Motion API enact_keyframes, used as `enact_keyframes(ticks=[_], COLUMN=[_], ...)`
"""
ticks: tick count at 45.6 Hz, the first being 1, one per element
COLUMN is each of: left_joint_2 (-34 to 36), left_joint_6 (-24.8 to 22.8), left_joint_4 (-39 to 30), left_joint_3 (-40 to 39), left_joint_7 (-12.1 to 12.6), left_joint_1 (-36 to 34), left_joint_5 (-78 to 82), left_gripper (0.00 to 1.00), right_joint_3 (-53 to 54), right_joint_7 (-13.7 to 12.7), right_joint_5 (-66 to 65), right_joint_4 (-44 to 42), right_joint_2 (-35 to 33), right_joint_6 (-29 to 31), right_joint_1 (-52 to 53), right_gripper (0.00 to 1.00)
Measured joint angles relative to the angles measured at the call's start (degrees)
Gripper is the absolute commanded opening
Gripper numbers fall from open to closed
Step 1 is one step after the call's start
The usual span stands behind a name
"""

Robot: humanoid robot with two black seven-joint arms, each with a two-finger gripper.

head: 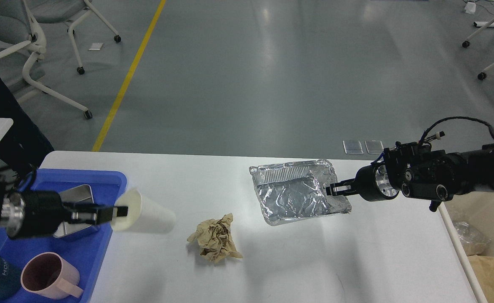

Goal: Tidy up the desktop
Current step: 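Lift the paper cup and carry it over the foil tray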

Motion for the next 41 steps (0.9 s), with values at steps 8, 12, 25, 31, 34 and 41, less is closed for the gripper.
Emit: enact_keyframes(ticks=[8, 12, 25, 31, 34, 41], left_joint_2=[0.15, -2.12, -24.43, -33.74, -37.62, -45.78], left_joint_6=[-5.35, -6.26, -6.98, -6.76, -6.68, -6.31], left_joint_4=[0.73, 1.94, 14.06, 20.55, 23.04, 29.08], left_joint_3=[-7.57, -7.70, -4.69, -2.94, -1.88, 0.42], left_joint_7=[-0.12, 0.10, 2.17, 2.83, 2.96, 3.25], left_joint_1=[-5.06, -7.62, -11.47, -13.56, -14.88, -18.37], left_joint_5=[-3.24, -3.31, 4.92, 8.34, 9.54, 10.71], left_gripper=[0.00, 0.00, 0.00, 0.00, 0.00, 0.00], right_joint_3=[0.24, 0.27, 0.54, 0.62, 0.63, 0.64], right_joint_7=[0.00, 0.00, 0.00, 0.00, 0.00, 0.00], right_joint_5=[0.06, 0.06, 0.06, 0.06, 0.06, -0.02], right_joint_4=[0.07, 0.08, 0.09, 0.09, 0.09, 0.09], right_joint_2=[0.31, 0.31, 0.43, 0.57, 0.60, 0.60], right_joint_6=[-0.15, -0.16, -0.43, -0.70, -0.80, -0.86], right_joint_1=[0.00, 0.05, 0.09, -0.36, -0.53, -0.61], right_gripper=[0.00, 0.00, 0.00, 0.00, 0.00, 0.00])
